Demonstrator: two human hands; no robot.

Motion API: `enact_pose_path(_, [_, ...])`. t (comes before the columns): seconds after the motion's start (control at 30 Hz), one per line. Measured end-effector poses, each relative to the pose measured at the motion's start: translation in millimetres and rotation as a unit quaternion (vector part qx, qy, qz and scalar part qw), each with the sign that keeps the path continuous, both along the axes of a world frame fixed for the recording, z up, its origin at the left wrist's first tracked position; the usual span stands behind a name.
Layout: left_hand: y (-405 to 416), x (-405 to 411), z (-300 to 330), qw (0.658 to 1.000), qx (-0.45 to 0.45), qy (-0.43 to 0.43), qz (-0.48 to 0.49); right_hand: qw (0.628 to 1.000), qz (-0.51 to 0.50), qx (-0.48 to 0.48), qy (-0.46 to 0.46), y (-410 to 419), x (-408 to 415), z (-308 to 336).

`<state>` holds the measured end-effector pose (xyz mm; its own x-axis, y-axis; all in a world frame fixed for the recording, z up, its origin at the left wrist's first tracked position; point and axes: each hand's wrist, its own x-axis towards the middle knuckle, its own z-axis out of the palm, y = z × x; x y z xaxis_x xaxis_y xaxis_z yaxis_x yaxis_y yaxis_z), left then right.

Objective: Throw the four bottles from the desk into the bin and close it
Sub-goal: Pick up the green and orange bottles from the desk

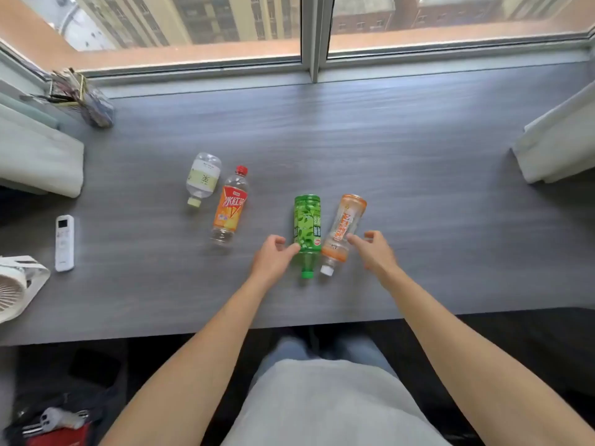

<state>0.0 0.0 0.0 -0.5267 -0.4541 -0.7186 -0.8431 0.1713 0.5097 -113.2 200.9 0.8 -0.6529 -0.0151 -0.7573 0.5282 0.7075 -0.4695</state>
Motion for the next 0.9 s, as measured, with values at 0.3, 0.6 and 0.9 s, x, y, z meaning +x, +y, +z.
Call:
enact_pose_path(0.3, [22.4, -55.8, -25.2, 0.998, -0.042, -0.018, 0.039, 0.996, -0.042, 0.066, 0.034, -49.3, -16.8, -25.9])
enact_pose_path(0.6, [37.8, -54.6, -40.9, 0.996, -0.078, -0.026, 0.044, 0.998, -0.011, 0.066, 0.015, -45.7, -9.2, -45.8])
enact_pose_path(0.9, [33.2, 40.9, -15.0, 0.996, -0.039, -0.050, -0.062, 0.996, 0.085, 0.018, -0.006, 66.5, 29.0, -11.4])
